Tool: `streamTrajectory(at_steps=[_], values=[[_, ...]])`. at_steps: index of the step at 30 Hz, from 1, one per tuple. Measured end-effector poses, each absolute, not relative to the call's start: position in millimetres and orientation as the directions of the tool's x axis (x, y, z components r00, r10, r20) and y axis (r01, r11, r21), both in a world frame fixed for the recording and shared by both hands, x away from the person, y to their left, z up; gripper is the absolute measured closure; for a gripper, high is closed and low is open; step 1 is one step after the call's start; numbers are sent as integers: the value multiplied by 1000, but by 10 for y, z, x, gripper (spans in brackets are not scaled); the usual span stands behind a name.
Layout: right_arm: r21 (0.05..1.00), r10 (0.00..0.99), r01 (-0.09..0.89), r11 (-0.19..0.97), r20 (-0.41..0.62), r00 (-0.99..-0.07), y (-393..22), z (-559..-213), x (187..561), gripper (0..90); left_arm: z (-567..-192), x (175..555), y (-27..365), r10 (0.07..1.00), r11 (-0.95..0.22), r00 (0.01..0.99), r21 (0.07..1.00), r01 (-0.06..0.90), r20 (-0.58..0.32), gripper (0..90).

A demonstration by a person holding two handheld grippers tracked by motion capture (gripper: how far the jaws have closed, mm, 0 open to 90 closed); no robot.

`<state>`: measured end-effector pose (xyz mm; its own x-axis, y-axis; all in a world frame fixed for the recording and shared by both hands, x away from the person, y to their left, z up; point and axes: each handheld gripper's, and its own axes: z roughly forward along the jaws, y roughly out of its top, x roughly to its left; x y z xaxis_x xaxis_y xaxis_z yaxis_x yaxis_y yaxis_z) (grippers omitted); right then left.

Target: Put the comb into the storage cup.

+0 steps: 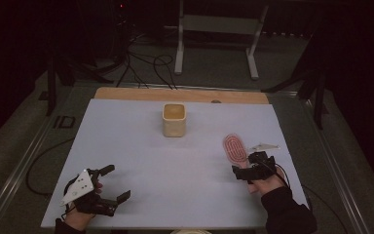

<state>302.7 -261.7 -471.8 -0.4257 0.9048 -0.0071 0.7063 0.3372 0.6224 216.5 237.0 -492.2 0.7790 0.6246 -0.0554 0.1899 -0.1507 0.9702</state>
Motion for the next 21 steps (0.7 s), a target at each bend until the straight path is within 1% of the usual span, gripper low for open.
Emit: streamTrajectory(at_steps=[4,13,21], values=[[588,904,731,347,-2,-428,-2611,-4751,3061,81,-4923,2166,2370,623,-150,780,970,191,-57,1],[542,898,757,364,12,-440,-2632,-4779,3115,81,-4921,2165,2371,623,-151,780,970,189,-55,1],[508,907,787,349,29,-420,-2670,-4771,3171,80,-4920,2167,2372,622,-149,781,970,191,-58,1]])
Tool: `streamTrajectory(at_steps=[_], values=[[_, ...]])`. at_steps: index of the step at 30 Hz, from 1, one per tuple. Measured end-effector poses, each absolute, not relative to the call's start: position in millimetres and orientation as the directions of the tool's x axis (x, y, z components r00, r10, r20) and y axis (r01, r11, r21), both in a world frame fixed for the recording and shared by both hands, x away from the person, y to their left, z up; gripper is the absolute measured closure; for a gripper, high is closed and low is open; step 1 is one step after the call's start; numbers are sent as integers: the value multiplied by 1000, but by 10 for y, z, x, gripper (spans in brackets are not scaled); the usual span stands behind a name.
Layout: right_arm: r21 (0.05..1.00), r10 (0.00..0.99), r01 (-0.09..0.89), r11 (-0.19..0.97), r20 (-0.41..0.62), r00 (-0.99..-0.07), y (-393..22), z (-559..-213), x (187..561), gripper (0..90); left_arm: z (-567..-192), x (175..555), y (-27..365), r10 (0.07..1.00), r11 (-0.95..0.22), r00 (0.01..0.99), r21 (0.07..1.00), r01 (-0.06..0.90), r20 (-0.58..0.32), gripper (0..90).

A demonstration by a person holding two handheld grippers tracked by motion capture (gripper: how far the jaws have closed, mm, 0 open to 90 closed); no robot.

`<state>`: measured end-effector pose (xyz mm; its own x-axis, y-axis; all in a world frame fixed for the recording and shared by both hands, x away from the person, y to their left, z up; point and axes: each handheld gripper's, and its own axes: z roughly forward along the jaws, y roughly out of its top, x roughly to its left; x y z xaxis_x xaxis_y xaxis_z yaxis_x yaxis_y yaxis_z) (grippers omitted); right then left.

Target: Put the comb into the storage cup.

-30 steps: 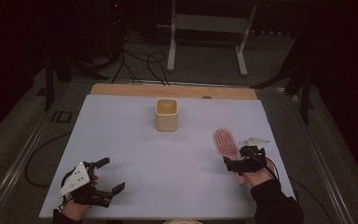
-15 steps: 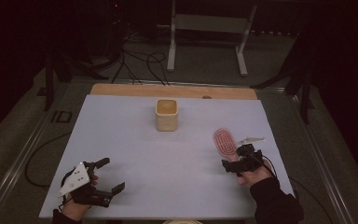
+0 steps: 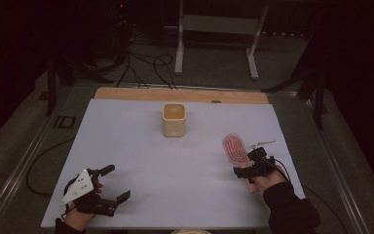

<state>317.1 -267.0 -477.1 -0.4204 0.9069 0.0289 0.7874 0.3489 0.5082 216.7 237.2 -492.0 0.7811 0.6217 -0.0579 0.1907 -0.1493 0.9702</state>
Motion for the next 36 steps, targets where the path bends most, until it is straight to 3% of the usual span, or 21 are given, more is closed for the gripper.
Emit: streamTrajectory(at_steps=[13,22,36], values=[[397,910,841,367,35,-414,-2648,-4788,3316,84,-4923,2170,2376,624,-142,779,971,194,-65,1],[324,904,864,386,55,-424,-2648,-4712,3420,232,-4925,2175,2376,623,-142,779,971,195,-65,1],[226,937,924,308,94,-336,-2622,-4794,3557,473,-4929,2173,2378,624,-143,779,970,197,-66,1]])
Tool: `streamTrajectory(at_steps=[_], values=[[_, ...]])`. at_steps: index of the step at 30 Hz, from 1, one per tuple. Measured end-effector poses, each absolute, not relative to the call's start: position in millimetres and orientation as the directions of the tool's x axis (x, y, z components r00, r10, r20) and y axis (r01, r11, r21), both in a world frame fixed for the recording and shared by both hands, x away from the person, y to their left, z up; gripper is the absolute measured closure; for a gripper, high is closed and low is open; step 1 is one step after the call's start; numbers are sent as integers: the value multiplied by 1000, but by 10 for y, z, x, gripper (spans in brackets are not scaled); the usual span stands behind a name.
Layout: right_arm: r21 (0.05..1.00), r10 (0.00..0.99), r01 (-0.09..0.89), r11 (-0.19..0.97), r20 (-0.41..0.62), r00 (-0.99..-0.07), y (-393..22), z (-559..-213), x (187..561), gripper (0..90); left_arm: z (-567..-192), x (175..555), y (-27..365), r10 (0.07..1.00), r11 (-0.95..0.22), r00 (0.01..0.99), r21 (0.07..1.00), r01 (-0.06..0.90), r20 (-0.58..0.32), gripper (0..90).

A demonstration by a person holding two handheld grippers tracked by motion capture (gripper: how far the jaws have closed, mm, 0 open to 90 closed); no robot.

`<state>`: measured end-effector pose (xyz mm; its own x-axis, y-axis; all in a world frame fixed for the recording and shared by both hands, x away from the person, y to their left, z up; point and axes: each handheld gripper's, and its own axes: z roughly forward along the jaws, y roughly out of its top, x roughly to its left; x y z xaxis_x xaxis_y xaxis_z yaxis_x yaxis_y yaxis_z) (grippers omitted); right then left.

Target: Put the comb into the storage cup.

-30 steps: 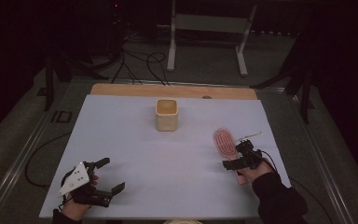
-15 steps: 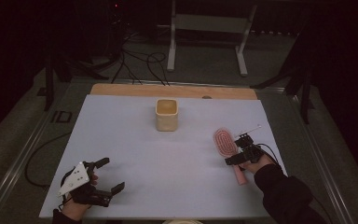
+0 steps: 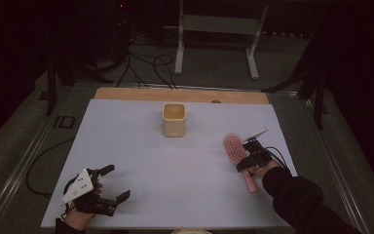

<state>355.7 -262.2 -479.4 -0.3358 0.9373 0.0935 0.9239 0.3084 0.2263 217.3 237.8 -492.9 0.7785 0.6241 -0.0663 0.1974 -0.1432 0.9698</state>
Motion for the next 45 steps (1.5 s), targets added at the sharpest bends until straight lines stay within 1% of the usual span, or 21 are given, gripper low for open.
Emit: streamTrajectory(at_steps=[6,7,9,12,19,21,24,27,35,36,40,42,45], values=[[193,943,935,298,95,-320,-2601,-4849,3585,536,-4931,2174,2376,624,-146,778,969,198,-65,0],[194,945,935,297,83,-318,-2599,-4851,3590,550,-4932,2175,2376,624,-146,779,969,198,-65,1],[194,947,938,286,93,-308,-2604,-4855,3600,581,-4934,2179,2376,624,-146,779,969,199,-66,0],[192,950,938,287,71,-305,-2607,-4875,3611,615,-4935,2176,2375,624,-151,779,968,200,-63,0],[188,940,925,330,21,-339,-2538,-4888,3601,640,-4936,2177,2371,623,-155,779,967,201,-62,1],[189,922,905,380,-1,-387,-2525,-4891,3587,644,-4938,2178,2370,623,-154,779,967,203,-65,0],[178,923,909,377,5,-384,-2524,-4890,3603,650,-4940,2175,2367,625,-156,778,966,205,-64,0],[183,933,917,354,4,-360,-2540,-4888,3604,698,-4941,2179,2368,624,-157,779,966,205,-64,0],[203,919,900,387,-7,-393,-2547,-4892,3579,702,-4944,2179,2363,625,-159,778,965,207,-64,1],[206,909,888,411,-14,-418,-2544,-4890,3574,702,-4944,2180,2363,625,-159,778,965,207,-64,1],[211,904,884,418,1,-428,-2568,-4884,3576,703,-4945,2186,2364,624,-162,779,964,209,-64,1],[225,904,884,410,30,-427,-2594,-4883,3574,703,-4948,2187,2362,624,-161,778,964,210,-65,0],[236,899,879,414,46,-436,-2600,-4873,3574,703,-4950,2189,2359,625,-162,778,964,212,-66,1]])
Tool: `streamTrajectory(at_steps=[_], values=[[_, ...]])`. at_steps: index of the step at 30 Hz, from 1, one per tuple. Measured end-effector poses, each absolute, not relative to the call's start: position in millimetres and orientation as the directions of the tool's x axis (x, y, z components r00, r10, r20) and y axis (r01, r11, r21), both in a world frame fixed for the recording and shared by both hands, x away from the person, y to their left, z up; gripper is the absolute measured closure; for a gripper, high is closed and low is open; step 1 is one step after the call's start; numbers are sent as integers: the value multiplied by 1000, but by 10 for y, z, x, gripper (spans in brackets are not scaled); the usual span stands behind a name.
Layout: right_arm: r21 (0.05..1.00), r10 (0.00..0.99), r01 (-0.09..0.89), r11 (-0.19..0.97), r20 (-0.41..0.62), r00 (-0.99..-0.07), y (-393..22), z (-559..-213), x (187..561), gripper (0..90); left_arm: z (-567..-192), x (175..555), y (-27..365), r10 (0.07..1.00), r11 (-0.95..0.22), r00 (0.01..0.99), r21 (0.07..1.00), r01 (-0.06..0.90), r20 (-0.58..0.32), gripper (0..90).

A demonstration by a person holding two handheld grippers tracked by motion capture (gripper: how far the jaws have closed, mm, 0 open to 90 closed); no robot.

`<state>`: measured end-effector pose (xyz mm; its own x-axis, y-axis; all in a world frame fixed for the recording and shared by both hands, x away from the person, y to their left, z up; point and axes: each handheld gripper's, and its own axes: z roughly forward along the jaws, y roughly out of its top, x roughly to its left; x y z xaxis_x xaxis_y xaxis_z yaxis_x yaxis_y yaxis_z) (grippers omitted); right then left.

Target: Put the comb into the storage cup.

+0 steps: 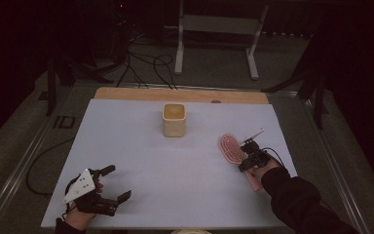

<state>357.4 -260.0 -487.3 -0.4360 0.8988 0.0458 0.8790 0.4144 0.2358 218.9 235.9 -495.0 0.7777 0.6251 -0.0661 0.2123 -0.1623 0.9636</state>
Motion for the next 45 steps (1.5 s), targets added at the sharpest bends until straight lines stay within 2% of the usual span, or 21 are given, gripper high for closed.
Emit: streamTrajectory(at_steps=[7,32,45], values=[[293,886,861,415,86,-456,-2574,-4777,3583,703,-4952,2189,2359,626,-164,777,963,213,-66,1],[456,828,751,479,49,-558,-2474,-4462,3500,703,-4952,2185,2359,626,-162,777,963,213,-67,0],[550,803,689,472,55,-594,-2358,-4346,3378,702,-4951,2188,2368,629,-158,774,964,215,-69,1]])
